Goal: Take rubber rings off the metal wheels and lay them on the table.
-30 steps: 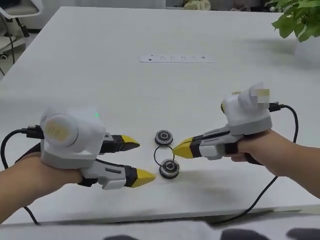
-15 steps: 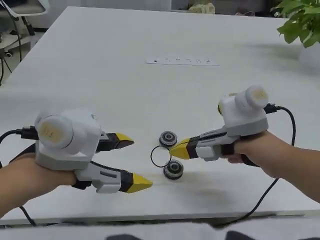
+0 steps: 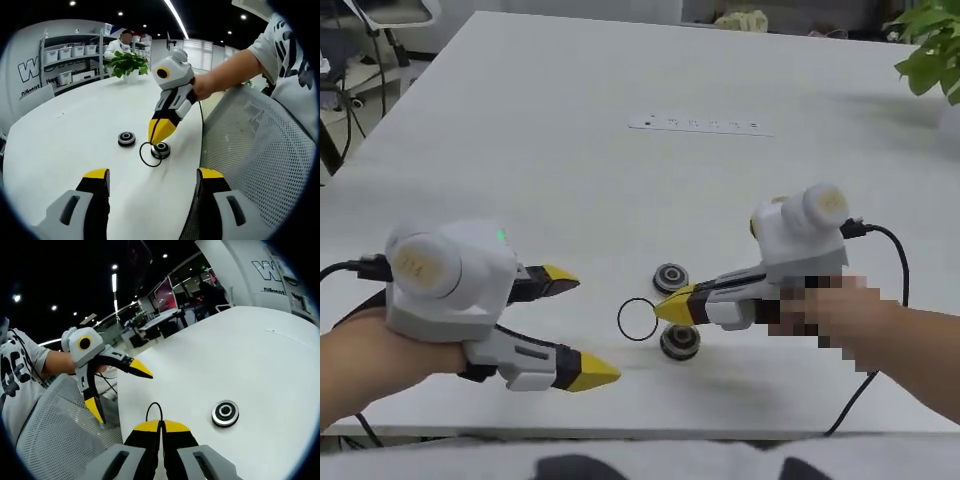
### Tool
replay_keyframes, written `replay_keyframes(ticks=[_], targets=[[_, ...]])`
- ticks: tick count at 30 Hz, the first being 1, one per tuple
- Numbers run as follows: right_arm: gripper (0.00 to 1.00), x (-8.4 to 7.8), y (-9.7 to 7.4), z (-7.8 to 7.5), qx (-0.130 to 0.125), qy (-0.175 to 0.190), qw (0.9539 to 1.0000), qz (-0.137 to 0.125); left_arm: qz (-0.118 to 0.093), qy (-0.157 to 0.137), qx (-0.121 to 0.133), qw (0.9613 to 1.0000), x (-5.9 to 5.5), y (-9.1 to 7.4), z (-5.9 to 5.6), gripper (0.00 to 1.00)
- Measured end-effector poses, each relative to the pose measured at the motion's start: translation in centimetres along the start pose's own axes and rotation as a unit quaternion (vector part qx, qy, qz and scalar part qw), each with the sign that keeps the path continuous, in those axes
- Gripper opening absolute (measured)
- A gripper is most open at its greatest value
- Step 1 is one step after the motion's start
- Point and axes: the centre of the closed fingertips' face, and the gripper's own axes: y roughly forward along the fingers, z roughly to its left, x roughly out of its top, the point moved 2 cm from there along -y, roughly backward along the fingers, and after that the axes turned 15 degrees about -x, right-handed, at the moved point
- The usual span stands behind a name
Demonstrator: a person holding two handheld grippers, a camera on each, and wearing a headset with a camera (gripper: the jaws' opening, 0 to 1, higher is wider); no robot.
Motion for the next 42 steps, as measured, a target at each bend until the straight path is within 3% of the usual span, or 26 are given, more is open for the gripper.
replay_keyframes(ticks=[10, 24, 42], targets=[[0.00, -0.1, 1.4, 0.5, 0.000, -0.005, 1.0000, 0.007, 0.001, -0.008, 0.007, 0.9999, -0.8, -0.6, 0.0, 0.73], [0.00, 0.2, 3.5, 0.7, -0.021, -0.011, 0.9996, 0.013, 0.007, -0.008, 0.022, 0.9997, -1.3, -1.6, 0.4, 0.77], [0.00, -0.7, 4.2, 0.6, -0.042, -0.058, 0.9970, 0.028, 0.017, -0.005, 0.029, 0.9994, -1.5, -2.1, 0.5, 0.78]])
